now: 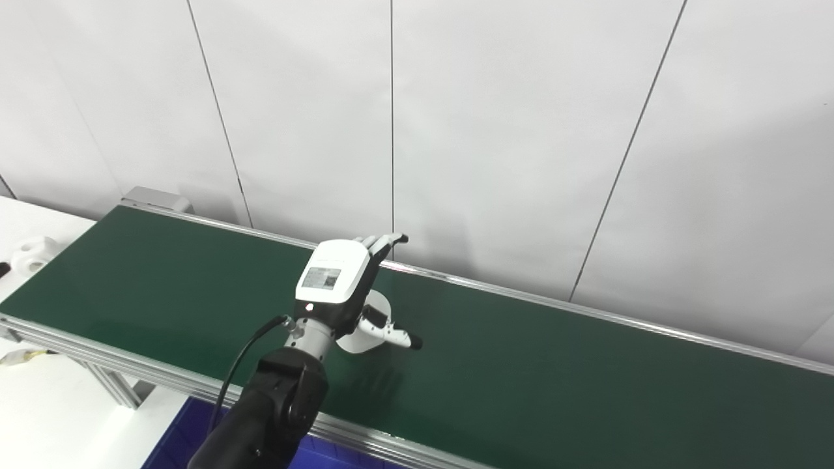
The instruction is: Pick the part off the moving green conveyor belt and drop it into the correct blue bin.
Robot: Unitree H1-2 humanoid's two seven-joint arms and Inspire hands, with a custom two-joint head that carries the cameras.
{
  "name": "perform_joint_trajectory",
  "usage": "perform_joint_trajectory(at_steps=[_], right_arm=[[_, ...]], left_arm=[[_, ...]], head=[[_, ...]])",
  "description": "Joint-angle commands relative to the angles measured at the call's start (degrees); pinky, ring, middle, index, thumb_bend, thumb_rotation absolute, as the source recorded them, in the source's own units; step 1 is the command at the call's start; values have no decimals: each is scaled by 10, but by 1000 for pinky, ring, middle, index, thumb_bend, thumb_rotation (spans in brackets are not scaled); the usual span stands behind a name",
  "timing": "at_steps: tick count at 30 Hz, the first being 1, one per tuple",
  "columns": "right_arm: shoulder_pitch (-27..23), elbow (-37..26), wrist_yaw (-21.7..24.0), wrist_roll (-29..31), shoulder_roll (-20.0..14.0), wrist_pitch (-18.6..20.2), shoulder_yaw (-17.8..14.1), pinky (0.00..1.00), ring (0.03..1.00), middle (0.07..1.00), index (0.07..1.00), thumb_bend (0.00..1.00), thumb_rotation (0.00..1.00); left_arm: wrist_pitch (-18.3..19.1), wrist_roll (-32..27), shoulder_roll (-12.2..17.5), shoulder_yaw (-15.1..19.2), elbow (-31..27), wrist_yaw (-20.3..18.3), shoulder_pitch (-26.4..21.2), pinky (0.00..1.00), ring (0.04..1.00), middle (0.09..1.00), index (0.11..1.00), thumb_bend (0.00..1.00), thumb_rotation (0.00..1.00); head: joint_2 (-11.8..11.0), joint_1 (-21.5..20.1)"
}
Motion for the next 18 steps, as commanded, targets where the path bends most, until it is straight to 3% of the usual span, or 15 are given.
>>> perform_joint_trajectory(at_steps=[1, 12, 18], right_arm=[[-4, -4, 0, 1, 2, 0, 2, 838, 964, 978, 989, 932, 932], [-4, -5, -1, 1, 0, 0, 4, 837, 963, 978, 988, 945, 933], [-3, -8, -2, 1, 2, 0, 7, 834, 960, 976, 984, 932, 926]], left_arm=[[5, -7, -1, 4, -1, 23, -9, 707, 788, 830, 835, 967, 455], [20, -11, -11, -4, 80, 40, -41, 662, 796, 839, 842, 961, 499], [50, -16, -18, -17, 97, 23, -68, 659, 792, 840, 843, 972, 529]], head=[[0, 0], [0, 2], [2, -1]])
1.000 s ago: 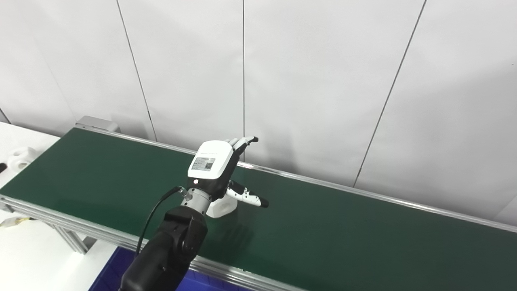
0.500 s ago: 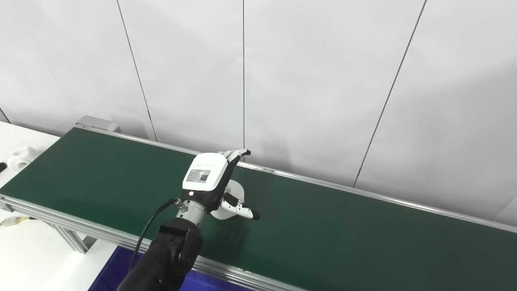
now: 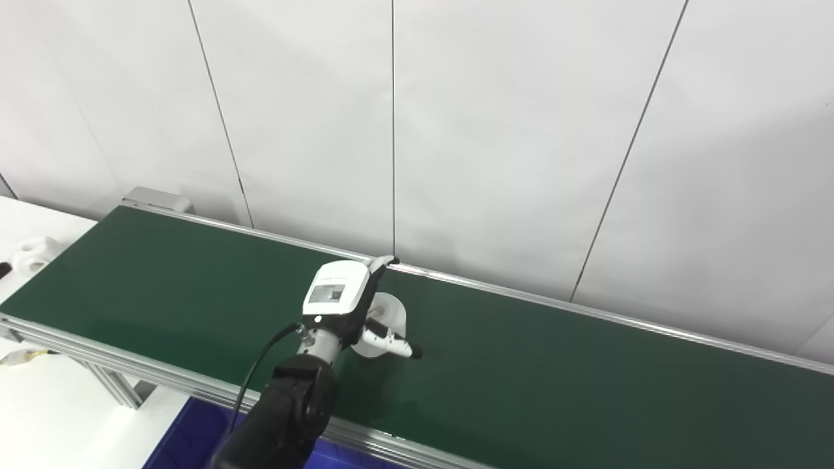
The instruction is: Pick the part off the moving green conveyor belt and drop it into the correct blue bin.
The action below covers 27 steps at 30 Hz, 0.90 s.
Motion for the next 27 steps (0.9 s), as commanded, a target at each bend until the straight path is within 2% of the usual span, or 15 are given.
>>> perform_joint_trajectory(at_steps=[1, 11, 13, 15, 21, 24, 27], right_arm=[[0, -14, -1, 1, 3, -1, 3, 836, 961, 976, 984, 933, 925], [1, -15, -10, -2, 4, -1, 8, 824, 957, 973, 983, 933, 937], [2, -16, -9, -1, 5, -1, 9, 824, 957, 973, 982, 935, 934], [2, -17, -8, 1, 6, -1, 9, 827, 957, 974, 983, 934, 932], [7, -26, -12, 0, 5, -1, 10, 830, 949, 968, 975, 942, 934], [8, -28, -10, 2, 5, -1, 9, 831, 949, 964, 969, 939, 928], [8, -28, -10, 2, 6, -1, 9, 831, 946, 959, 970, 948, 930]], left_arm=[[12, -7, 0, -4, -2, 3, -28, 660, 792, 840, 843, 974, 532], [21, -17, 3, -22, 29, 8, -46, 666, 772, 824, 830, 983, 517], [31, -19, 3, -24, 27, -8, -45, 680, 777, 829, 835, 982, 514], [43, -19, 7, -30, 22, -31, -42, 694, 782, 827, 836, 984, 503], [114, 13, 20, -60, -43, -156, -17, 638, 766, 814, 824, 1000, 538], [126, 36, 18, -60, -76, -204, -4, 631, 764, 817, 827, 1000, 528], [127, 64, 16, -57, -93, -234, 3, 625, 753, 810, 826, 989, 527]], head=[[0, -2], [2, -5], [4, -7], [5, -8], [11, -9], [10, -8], [10, -8]])
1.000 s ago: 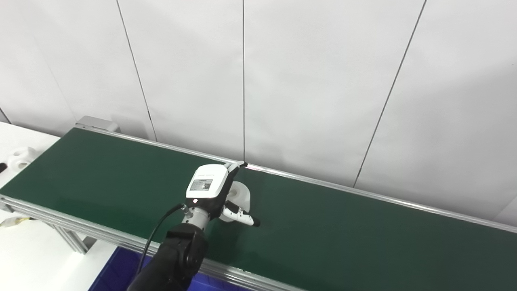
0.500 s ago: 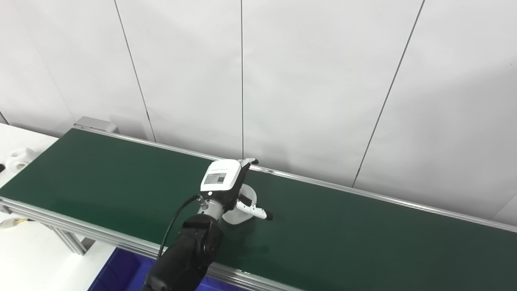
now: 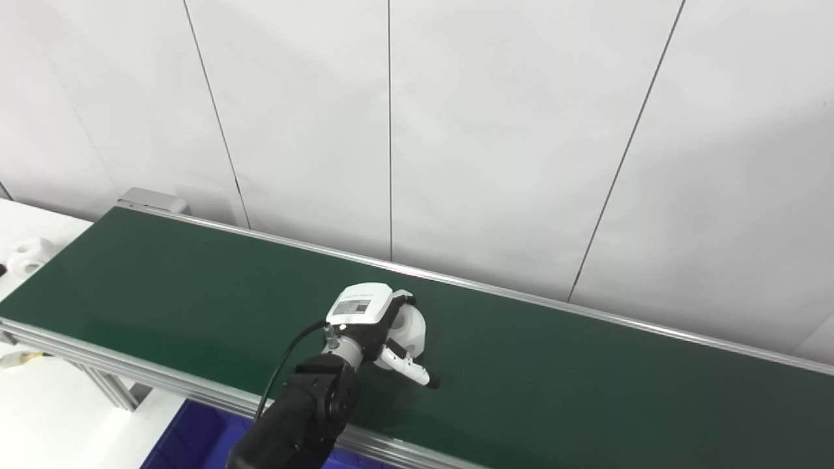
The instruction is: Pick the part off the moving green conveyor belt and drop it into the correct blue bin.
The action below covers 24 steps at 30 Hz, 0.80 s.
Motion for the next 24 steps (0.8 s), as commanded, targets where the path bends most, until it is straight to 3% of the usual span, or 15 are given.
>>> perform_joint_trajectory(at_steps=[1, 6, 8, 9, 10, 11, 14, 19, 24], right_arm=[[1, -17, 1, 2, 4, -1, 1, 830, 946, 959, 970, 950, 930], [1, -16, 1, 2, 5, -1, 1, 831, 948, 963, 976, 958, 936], [1, -15, 4, 3, 6, -1, 0, 837, 949, 966, 978, 954, 936], [1, -16, 5, 4, 6, -1, 0, 841, 948, 967, 978, 951, 935], [2, -17, 5, 5, 6, -1, -1, 842, 948, 967, 978, 950, 935], [2, -17, 5, 5, 6, -1, -1, 843, 947, 965, 976, 949, 933], [3, -18, 7, 7, 7, -1, -3, 847, 947, 964, 975, 951, 931], [4, -20, 5, 4, 6, -1, -3, 852, 948, 964, 972, 955, 934], [4, -20, 9, 7, 6, -1, -4, 859, 946, 959, 971, 947, 930]], left_arm=[[8, 34, 6, 5, -22, -28, -4, 624, 751, 809, 826, 988, 528], [8, 72, 0, 13, -34, -106, -7, 612, 735, 800, 810, 972, 551], [8, 75, -7, 17, -29, -112, -9, 564, 690, 750, 771, 947, 494], [8, 75, -12, 21, -26, -110, -9, 487, 598, 653, 704, 880, 326], [8, 72, -18, 26, -22, -99, -8, 454, 560, 617, 678, 853, 261], [8, 63, -25, 31, -17, -75, -6, 359, 454, 509, 589, 680, 106], [-10, 33, -38, 40, -4, 4, 2, 257, 342, 424, 526, 551, 22], [-19, 8, -43, 39, 19, 90, 3, 224, 308, 403, 511, 517, 0], [-25, -6, -40, 28, 38, 146, 2, 241, 320, 402, 511, 517, 0]], head=[[3, -2], [3, -2], [3, -2], [5, -3], [6, -3], [6, -3], [7, -4], [7, -4], [7, -4]])
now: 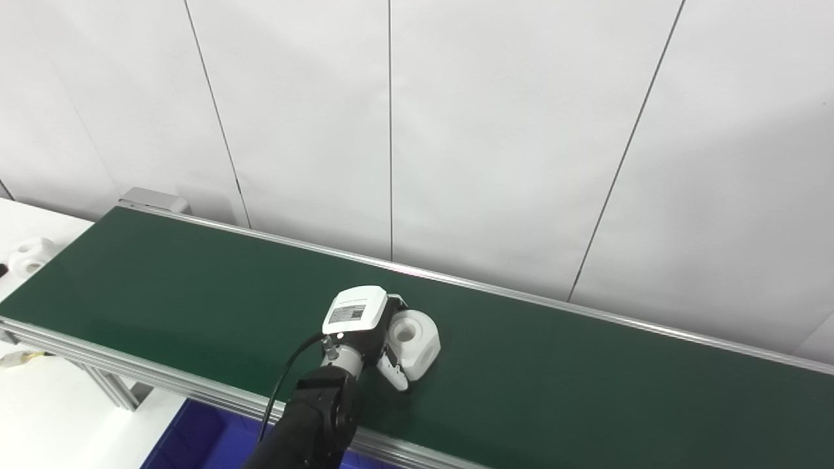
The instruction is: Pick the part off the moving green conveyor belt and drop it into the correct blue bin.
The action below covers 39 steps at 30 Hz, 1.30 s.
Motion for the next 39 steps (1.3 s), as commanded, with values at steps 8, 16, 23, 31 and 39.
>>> perform_joint_trajectory(at_steps=[8, 16, 23, 31, 39], right_arm=[[4, -16, 16, 10, 7, -1, -8, 868, 939, 954, 963, 945, 917], [6, -21, 19, 8, 7, -1, -10, 871, 941, 962, 969, 951, 917], [2, -20, 21, 9, 10, -1, -10, 880, 933, 959, 966, 944, 914], [5, -45, 19, 6, 8, -1, -7, 895, 922, 948, 968, 928, 926], [18, -100, 18, 2, 4, -1, -1, 882, 912, 941, 966, 882, 996]], left_arm=[[-3, -10, 11, -16, 3, 47, -8, 231, 315, 402, 508, 517, 0], [7, -4, 13, -22, -64, 33, 7, 248, 332, 407, 512, 518, 0], [18, 4, 11, -10, -196, -52, 42, 265, 349, 414, 512, 519, 0], [19, 37, -4, 37, -313, -202, 52, 232, 310, 402, 514, 517, 0], [15, 69, -4, 63, -423, -358, 48, 234, 321, 412, 516, 517, 0]], head=[[1, -3], [5, -3], [33, -9], [93, -23], [186, -63]])
